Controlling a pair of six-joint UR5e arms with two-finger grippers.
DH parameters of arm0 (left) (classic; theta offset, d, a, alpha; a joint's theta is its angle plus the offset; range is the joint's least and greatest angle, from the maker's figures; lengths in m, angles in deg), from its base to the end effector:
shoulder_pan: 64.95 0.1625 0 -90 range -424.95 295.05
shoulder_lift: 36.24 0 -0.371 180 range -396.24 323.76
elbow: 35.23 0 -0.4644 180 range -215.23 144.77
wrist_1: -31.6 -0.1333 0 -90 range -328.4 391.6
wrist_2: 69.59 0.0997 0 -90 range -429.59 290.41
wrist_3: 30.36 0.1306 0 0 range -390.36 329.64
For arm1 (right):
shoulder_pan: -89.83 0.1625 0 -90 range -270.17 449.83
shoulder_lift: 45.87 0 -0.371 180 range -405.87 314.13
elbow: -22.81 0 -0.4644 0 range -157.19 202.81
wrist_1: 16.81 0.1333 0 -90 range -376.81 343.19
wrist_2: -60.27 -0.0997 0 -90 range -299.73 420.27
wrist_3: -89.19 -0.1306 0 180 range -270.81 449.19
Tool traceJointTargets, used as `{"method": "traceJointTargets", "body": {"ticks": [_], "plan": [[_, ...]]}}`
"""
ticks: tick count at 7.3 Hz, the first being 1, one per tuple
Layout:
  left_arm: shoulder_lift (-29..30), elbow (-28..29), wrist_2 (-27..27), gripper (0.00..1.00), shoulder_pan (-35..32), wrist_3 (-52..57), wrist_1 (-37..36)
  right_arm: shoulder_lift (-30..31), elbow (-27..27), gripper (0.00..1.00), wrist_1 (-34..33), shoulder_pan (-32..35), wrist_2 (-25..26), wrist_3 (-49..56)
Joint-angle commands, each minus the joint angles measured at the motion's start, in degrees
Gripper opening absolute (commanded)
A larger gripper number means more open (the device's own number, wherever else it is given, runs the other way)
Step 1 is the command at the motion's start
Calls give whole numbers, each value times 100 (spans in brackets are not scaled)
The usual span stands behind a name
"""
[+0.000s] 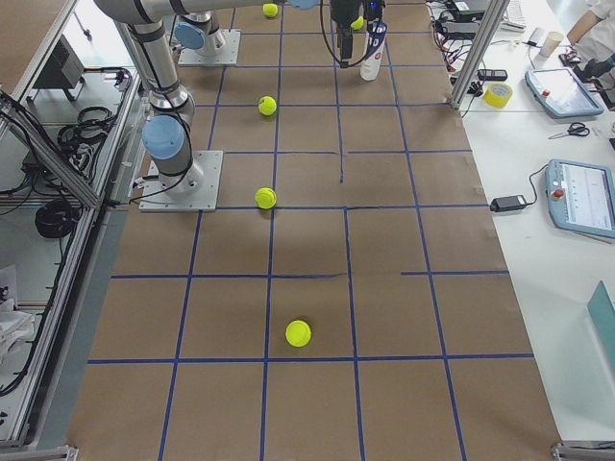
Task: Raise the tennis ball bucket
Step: 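Open the left gripper and lift it off the standing tube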
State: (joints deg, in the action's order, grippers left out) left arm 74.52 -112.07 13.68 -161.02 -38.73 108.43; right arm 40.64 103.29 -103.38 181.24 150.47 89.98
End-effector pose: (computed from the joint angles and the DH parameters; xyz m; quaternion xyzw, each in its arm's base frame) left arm -0.2222 -0.6840 0.3286 0.0172 -0.9970 0.0408 0.0643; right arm 0.1473 -0.5865 0.4557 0.0192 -0.9996 0.0227 0.0016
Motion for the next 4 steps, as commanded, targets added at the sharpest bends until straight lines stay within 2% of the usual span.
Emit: {"method": "traceJointTargets", "body": {"ticks": [1, 4], "plan": [[-290, 484, 83, 100, 105, 11, 856, -2, 11, 100, 0, 0, -2, 9], [-738, 407, 505, 100, 789, 1081, 1280, -2, 11, 100, 0, 0, -2, 0]]}}
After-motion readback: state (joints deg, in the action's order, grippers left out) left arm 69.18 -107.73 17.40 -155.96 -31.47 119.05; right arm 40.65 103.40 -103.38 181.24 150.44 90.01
